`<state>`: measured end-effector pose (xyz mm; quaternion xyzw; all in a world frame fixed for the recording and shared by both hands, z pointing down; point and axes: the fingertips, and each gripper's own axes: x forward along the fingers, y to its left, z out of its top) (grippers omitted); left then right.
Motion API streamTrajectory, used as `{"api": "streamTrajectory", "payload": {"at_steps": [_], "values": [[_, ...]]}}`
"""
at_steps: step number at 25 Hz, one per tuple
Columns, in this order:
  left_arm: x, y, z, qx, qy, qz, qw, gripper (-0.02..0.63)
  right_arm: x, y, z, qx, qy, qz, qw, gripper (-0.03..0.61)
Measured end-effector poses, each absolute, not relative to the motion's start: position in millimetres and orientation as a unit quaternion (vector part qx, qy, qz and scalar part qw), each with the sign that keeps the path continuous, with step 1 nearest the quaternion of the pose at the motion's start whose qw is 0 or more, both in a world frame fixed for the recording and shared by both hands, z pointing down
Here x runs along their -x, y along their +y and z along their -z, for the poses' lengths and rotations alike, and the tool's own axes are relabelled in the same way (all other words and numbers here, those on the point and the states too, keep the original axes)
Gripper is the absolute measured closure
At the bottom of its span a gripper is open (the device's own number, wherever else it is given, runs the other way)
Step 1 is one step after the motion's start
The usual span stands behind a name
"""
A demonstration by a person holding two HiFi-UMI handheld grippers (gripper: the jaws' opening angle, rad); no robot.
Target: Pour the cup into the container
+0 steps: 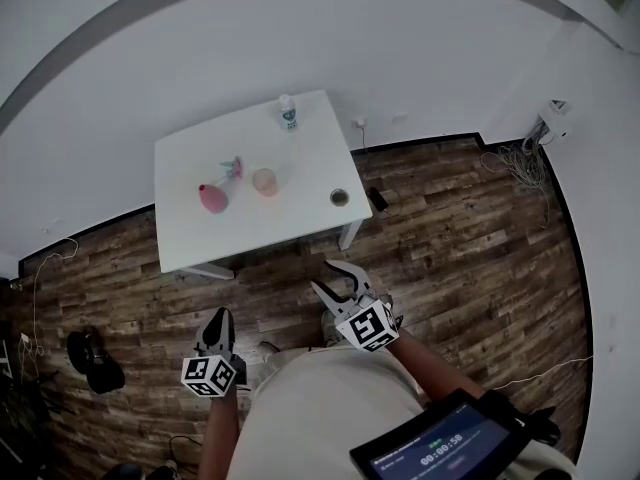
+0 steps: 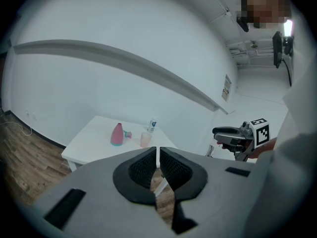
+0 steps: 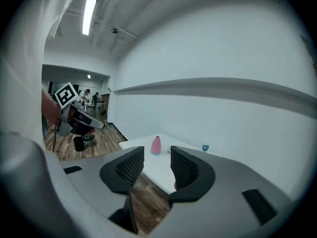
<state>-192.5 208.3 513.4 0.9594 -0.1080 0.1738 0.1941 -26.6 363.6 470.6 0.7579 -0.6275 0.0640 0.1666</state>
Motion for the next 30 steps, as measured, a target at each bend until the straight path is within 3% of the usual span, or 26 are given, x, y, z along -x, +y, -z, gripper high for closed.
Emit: {"api": "streamTrajectory", "payload": {"at_steps": [15,21,25,30], "values": [[269.7,126.6,-495.8,-0.966,-0.060,-0.167,0.190,0.601,112.7,283.9,-433.1,-0.788,-0.590,-0.036,0.174,0.413],[295.7,109.5,-500.4,-0.966,-0.029,-0.163,0.199,0.597,149.5,270.5,-444.9,-0.796,-0.574,-0.056,0.184,0.386],[318.6,104.5,-510.0,-0.963,-0.002,-0.165,0.212,0.591,178.5,265.0,-446.9,-0.797,-0.576,-0.074,0.167,0.321],[338.1,100.8,-526.6,-0.962,0.023,-0.175,0.209,0.575,202.7,264.6,-446.4,-0.806,-0.562,-0.073,0.170,0.313]]}}
